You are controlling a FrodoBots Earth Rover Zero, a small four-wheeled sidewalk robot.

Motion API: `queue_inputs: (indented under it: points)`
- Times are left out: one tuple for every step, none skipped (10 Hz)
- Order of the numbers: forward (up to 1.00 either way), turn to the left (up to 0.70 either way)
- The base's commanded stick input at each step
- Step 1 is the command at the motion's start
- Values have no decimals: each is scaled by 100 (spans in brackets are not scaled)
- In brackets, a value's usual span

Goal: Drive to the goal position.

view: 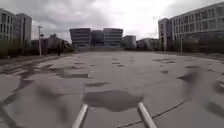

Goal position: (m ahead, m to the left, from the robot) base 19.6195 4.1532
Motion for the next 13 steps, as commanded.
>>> queue_inputs:
  points:
    - [100, -27]
    - [100, -27]
    - [100, -27]
    - [100, -27]
    - [100, -23]
    - [100, 0]
    - [100, 0]
    - [100, 0]
    - [100, 0]
    - [100, 0]
    - [100, 0]
    - [100, 0]
    - [100, 0]
